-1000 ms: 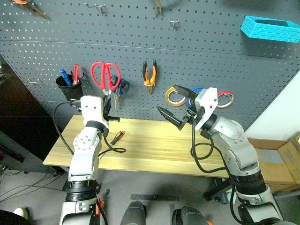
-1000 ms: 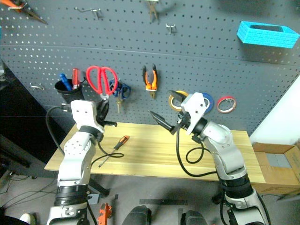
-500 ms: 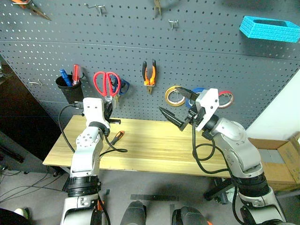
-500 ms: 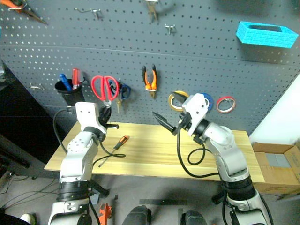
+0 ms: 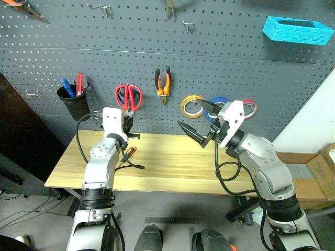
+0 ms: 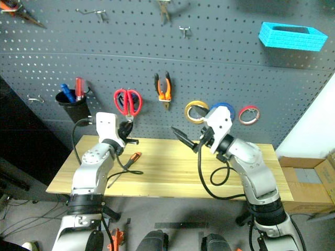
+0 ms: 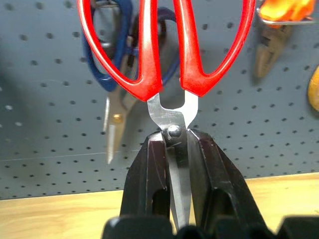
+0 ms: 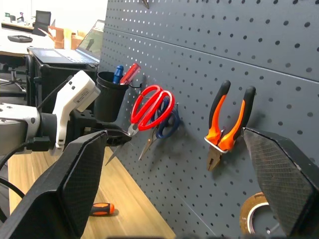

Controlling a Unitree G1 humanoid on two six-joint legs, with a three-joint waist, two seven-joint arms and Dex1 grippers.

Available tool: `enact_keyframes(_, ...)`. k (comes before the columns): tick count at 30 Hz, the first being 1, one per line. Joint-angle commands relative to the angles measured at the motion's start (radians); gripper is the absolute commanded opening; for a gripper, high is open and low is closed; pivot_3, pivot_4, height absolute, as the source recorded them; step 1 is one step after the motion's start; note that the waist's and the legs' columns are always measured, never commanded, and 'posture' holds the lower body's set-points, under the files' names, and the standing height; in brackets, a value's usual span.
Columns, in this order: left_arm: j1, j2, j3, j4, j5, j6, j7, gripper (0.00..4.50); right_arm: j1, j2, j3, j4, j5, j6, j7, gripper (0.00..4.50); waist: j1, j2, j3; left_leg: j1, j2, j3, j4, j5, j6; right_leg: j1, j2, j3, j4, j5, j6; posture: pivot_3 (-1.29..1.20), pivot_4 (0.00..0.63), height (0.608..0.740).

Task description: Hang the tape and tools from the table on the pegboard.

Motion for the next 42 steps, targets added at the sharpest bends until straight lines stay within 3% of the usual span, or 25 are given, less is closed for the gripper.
enact_keyframes(1,-0.031,0.015,0.002,-0.003,-0.002,0.003,0.0,0.22,-0.007,-0.004,-0.013,-0.049,0.001,-0.004,-0.007,4.5,0.0,0.0,0.0,0.0,0.0,0.0,0.0,0.0,0.0,0.0,0.0,0.0,0.0,0.0,0.0,0.12,0.094,0.74)
enact_keyframes(7,-0.079,0.037,0.013,0.055,0.0,0.012,0.004,0.22,-0.009,-0.004,-0.013,-0.046,0.0,-0.003,-0.009,4.5,0.001,0.001,0.001,0.0,0.0,-0.001,0.0,0.0,0.0,0.0,0.0,0.0,0.0,0.0,0.0,0.12,0.097,0.74)
enact_keyframes(20,-0.088,0.063,0.016,0.095,0.004,-0.034,0.007,4.42,-0.007,-0.011,-0.015,-0.041,-0.001,-0.006,-0.002,4.5,-0.001,0.002,0.003,0.0,0.0,0.0,-0.001,0.0,0.0,0.0,0.0,0.0,-0.001,-0.001,-0.001,0.12,0.099,0.74)
enact_keyframes(26,-0.017,0.068,0.011,0.041,0.021,0.005,0.025,4.47,0.011,-0.03,0.008,-0.047,-0.006,0.006,0.02,4.5,-0.004,0.003,0.004,0.0,0.0,0.0,-0.001,0.0,0.0,0.0,0.0,0.0,-0.001,-0.001,-0.001,0.12,0.106,0.74)
enact_keyframes(30,0.143,0.077,0.059,-0.103,-0.002,0.096,0.042,4.47,0.027,-0.095,0.092,-0.04,-0.065,0.063,0.05,4.5,-0.019,0.003,0.01,0.0,0.001,0.001,-0.002,0.0,0.0,-0.001,-0.006,0.0,-0.001,-0.001,-0.002,0.11,0.134,0.74)
enact_keyframes(33,0.231,0.098,0.075,-0.167,-0.002,0.14,0.028,4.47,-0.009,-0.055,0.118,-0.025,-0.073,0.107,0.017,4.5,-0.025,0.005,0.031,0.001,0.002,0.001,-0.002,0.0,0.0,-0.001,-0.008,0.0,0.0,-0.002,-0.003,0.13,0.168,0.74)
enact_keyframes(38,0.169,0.157,0.09,-0.073,-0.032,0.165,-0.04,4.47,-0.073,-0.006,0.184,0.024,-0.124,0.162,0.0,4.5,-0.015,0.006,0.08,0.002,0.002,-0.005,-0.004,-0.001,-0.001,-0.003,-0.009,-0.005,0.001,-0.002,-0.003,0.14,0.231,0.74)
enact_keyframes(42,0.077,0.234,0.029,0.096,-0.018,0.147,-0.16,4.47,-0.141,0.043,0.224,0.068,-0.133,0.236,-0.003,4.5,-0.011,0.011,0.117,-0.001,0.007,-0.005,-0.004,-0.001,-0.002,-0.004,-0.013,-0.007,-0.001,-0.002,-0.003,0.13,0.29,0.74)
